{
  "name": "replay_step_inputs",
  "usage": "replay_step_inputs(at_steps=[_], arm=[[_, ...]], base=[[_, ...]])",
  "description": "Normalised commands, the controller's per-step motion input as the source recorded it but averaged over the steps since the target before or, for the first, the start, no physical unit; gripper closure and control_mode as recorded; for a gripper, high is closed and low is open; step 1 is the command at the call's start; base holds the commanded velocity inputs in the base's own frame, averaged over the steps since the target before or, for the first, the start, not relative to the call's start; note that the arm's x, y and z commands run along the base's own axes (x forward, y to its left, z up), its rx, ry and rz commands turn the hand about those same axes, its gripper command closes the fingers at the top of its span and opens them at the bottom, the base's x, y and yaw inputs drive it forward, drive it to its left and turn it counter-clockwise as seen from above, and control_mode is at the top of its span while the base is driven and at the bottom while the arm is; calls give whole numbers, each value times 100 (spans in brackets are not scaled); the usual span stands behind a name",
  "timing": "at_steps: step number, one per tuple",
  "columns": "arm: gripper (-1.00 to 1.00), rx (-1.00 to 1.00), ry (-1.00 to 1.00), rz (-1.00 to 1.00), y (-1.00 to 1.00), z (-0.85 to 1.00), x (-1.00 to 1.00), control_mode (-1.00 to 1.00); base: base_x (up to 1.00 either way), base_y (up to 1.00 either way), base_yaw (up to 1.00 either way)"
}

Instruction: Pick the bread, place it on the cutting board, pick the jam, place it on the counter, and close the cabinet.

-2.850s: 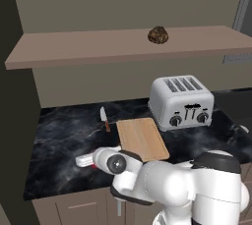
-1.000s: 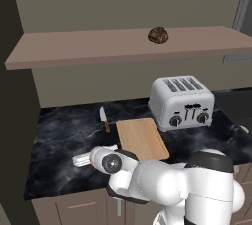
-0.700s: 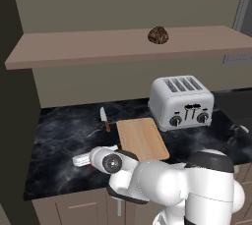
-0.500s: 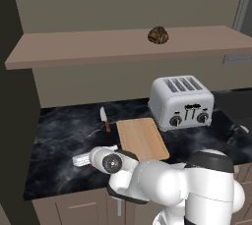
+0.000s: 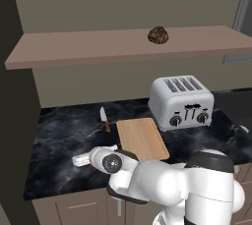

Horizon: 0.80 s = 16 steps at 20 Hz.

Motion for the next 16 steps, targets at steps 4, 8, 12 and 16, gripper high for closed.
replay_step_inputs(at_steps=[4, 8, 12, 16], arm=[[-100, 0, -1, 0, 0, 0, -6, -100], [-100, 0, 0, 0, 0, 0, -16, -100], [-100, 0, 0, 0, 0, 0, -16, -100], [-100, 0, 0, 0, -1, 1, -10, -100]], base=[[0, 0, 0], [0, 0, 0], [0, 0, 0], [0, 0, 0]])
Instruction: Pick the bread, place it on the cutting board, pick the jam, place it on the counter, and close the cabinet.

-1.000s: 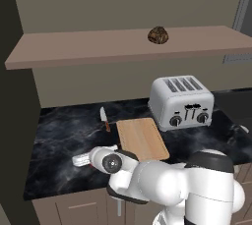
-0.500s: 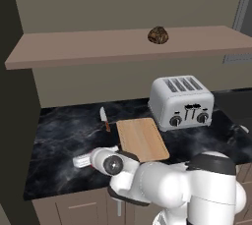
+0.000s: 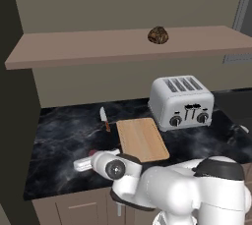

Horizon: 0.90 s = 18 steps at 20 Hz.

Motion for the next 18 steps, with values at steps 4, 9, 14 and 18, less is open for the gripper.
replay_step_inputs(at_steps=[4, 9, 14, 18], arm=[[-100, 0, 0, 0, -4, 3, -7, -100], [-100, 0, 0, 0, -10, 5, -7, -100], [-100, 0, 0, 0, -13, 9, -2, -100], [-100, 0, 0, 0, -15, 17, 0, -100]], base=[[0, 0, 0], [0, 0, 0], [0, 0, 0], [0, 0, 0]])
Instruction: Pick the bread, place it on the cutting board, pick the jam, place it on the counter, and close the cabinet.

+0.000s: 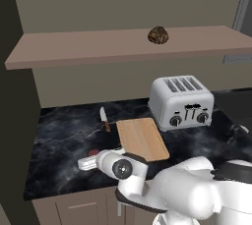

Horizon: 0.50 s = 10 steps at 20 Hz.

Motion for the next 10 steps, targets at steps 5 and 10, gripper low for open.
replay_step_inputs(at_steps=[5, 10], arm=[[-100, 0, 0, 0, -17, 22, -1, -100], [-100, 0, 0, 0, -18, 30, -1, -100]], base=[[0, 0, 0], [0, 0, 0]])
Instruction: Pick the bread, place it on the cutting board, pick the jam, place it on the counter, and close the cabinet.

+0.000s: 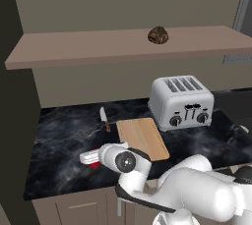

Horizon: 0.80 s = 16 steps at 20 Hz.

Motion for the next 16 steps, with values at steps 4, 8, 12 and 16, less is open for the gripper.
replay_step_inputs(at_steps=[4, 8, 12, 16], arm=[[-100, 0, 0, 0, -19, 31, -5, -100], [-100, 0, 0, 0, -22, 21, -8, -100], [-100, 0, 0, 0, -23, 24, -13, -100], [-100, 0, 0, 0, -26, 20, -18, -100]], base=[[0, 0, 0], [0, 0, 0], [0, 0, 0], [0, 0, 0]])
